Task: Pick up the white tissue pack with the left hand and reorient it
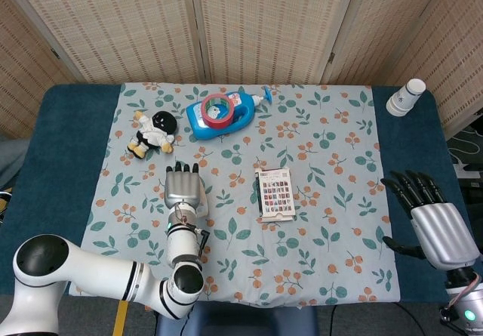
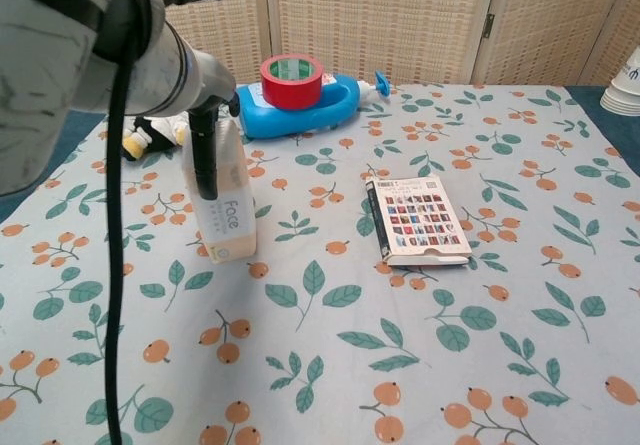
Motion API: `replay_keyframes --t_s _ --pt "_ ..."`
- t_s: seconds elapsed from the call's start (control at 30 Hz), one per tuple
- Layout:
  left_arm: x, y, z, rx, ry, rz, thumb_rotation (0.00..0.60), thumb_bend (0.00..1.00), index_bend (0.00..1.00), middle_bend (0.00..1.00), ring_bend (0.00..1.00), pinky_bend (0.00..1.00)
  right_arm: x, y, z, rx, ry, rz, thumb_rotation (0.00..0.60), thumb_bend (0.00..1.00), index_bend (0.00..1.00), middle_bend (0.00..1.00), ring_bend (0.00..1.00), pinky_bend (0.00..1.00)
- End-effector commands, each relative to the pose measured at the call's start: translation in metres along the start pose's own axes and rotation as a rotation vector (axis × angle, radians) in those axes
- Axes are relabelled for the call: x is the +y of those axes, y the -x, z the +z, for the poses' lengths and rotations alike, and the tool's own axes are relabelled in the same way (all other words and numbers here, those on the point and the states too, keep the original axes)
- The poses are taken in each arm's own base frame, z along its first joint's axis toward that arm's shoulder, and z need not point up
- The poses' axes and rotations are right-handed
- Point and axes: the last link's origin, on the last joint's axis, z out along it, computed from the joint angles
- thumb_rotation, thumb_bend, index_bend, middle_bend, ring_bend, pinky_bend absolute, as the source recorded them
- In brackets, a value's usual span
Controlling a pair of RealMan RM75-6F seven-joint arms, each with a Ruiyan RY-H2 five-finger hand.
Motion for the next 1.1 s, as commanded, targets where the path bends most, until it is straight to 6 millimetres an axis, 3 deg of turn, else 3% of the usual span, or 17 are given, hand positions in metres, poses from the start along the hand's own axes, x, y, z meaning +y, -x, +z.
replay_keyframes --t_s 0.03,0.4,0.67,0.83,0.93,1.1 --pt "-0.001 0.001 0.003 0.001 -0.003 -0.001 0.600 0.13 0.00 0.11 0.00 0.15 0.000 0.000 0.000 -0.002 0.000 -0.001 0.600 0.11 0.14 0.06 0.00 0.04" --pt "-0.005 0.009 0.011 0.015 -0.010 0.007 0.600 0.17 0.05 0.22 0.09 0.20 0.001 0.001 0.001 0.002 0.007 -0.002 0.600 0.11 0.14 0.06 0.00 0.04" --pt "-0.005 0.006 0.010 0.071 -0.009 -0.013 0.600 0.26 0.32 0.48 0.24 0.26 0.001 0.001 0.001 0.002 0.011 -0.004 0.600 0.11 0.14 0.06 0.00 0.04" --pt "-0.009 0.007 0.010 0.078 -0.009 -0.035 0.600 0.29 0.41 0.56 0.29 0.27 0.002 0.001 0.001 0.001 0.012 -0.005 0.600 0.11 0.14 0.06 0.00 0.04" --pt "-0.010 0.003 0.007 0.095 0.013 -0.086 0.600 0.30 0.44 0.59 0.31 0.27 0.001 0.001 0.000 0.001 0.011 -0.005 0.600 0.11 0.14 0.06 0.00 0.04" --pt "-0.015 -0.013 0.000 0.164 0.115 -0.377 0.600 0.30 0.45 0.61 0.33 0.28 0.001 0.003 0.000 -0.003 0.010 -0.009 0.600 0.11 0.14 0.06 0.00 0.04"
